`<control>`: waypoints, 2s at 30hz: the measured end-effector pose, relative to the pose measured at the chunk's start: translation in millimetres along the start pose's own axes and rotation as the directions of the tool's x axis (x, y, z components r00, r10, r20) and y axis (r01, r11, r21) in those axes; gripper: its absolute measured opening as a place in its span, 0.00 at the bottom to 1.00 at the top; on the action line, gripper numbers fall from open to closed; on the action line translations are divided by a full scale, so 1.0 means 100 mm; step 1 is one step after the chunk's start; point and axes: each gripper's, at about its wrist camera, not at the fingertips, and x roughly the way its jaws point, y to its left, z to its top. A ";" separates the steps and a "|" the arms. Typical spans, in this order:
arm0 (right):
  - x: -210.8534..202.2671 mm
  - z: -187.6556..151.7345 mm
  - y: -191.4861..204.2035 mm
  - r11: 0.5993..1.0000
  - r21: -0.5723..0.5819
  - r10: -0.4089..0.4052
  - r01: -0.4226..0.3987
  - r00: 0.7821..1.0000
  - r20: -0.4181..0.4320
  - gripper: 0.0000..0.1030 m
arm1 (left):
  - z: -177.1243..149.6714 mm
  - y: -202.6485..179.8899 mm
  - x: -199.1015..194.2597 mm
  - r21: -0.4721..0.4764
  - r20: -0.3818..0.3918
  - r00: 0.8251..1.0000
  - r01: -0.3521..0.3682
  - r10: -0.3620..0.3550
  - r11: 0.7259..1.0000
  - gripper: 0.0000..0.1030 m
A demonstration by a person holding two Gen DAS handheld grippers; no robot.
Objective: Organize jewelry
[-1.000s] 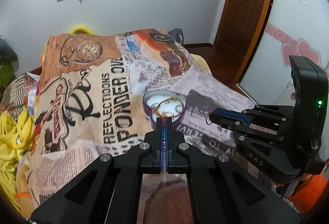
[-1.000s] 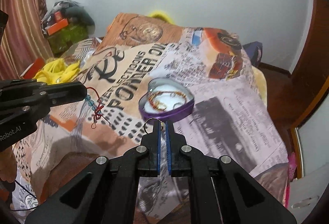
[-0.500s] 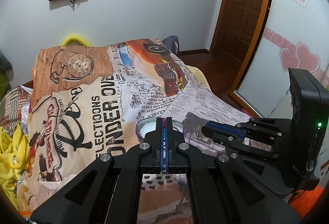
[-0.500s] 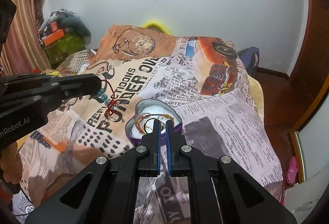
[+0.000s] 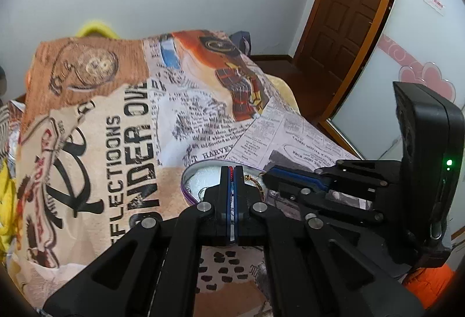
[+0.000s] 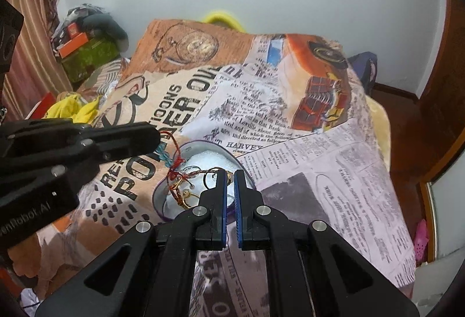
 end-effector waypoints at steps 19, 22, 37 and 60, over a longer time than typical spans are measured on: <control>0.21 0.00 -0.02 0.999 -0.025 0.033 -0.035 0.996 -0.081 0.05 | -0.08 0.03 0.17 0.003 -0.054 0.999 0.001 -0.001 1.000 0.00; 0.18 0.01 -0.02 0.999 -0.023 0.028 -0.030 0.997 -0.077 0.05 | -0.07 0.02 0.09 0.010 -0.043 0.999 -0.009 0.010 1.000 0.00; -0.98 0.13 0.26 0.998 -0.051 -0.036 0.044 0.990 0.138 0.20 | -0.02 -0.26 -1.18 0.030 0.191 0.976 -0.112 0.104 0.993 0.11; -3.00 -0.40 1.04 0.977 0.032 -0.177 0.210 0.717 0.674 0.70 | -0.70 -0.81 -3.22 -0.056 0.646 0.724 -0.268 0.240 0.962 0.71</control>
